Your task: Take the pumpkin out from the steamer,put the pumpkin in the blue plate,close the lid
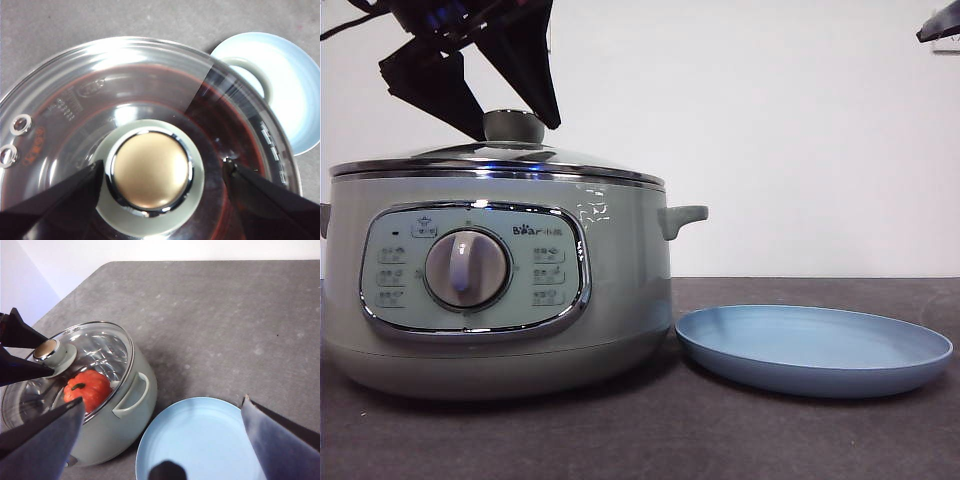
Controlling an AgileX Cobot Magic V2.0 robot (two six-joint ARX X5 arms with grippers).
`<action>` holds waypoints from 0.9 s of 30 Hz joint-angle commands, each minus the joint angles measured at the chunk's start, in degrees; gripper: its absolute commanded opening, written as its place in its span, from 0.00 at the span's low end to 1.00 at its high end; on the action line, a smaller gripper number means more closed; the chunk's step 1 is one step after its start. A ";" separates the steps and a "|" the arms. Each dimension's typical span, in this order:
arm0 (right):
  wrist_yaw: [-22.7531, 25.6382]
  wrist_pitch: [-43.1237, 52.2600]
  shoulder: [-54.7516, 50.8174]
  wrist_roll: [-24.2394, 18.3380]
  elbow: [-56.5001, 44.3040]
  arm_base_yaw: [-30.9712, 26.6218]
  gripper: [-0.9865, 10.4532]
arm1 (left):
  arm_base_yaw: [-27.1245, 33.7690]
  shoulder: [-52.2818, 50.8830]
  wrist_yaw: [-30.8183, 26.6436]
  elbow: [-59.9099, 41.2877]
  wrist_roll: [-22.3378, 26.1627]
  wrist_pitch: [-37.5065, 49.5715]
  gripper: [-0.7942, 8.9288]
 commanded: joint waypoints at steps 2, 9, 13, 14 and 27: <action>0.15 0.09 0.07 -0.11 0.15 0.17 0.58 | -0.22 0.37 -0.15 0.02 0.70 0.09 0.44; 0.13 -0.02 0.07 -0.11 0.15 0.17 0.58 | -0.20 0.37 -0.22 0.02 2.16 0.15 0.07; 0.09 -0.07 0.07 -0.11 0.15 0.17 0.58 | -0.20 0.37 -0.74 0.02 2.16 0.98 0.07; 0.09 -0.02 0.07 -0.11 0.15 0.17 0.58 | -0.20 0.37 -1.36 0.02 2.16 1.27 0.07; -0.31 -0.20 0.07 1.16 0.15 1.44 0.58 | -0.15 -4.81 -5.16 0.09 2.16 6.56 0.07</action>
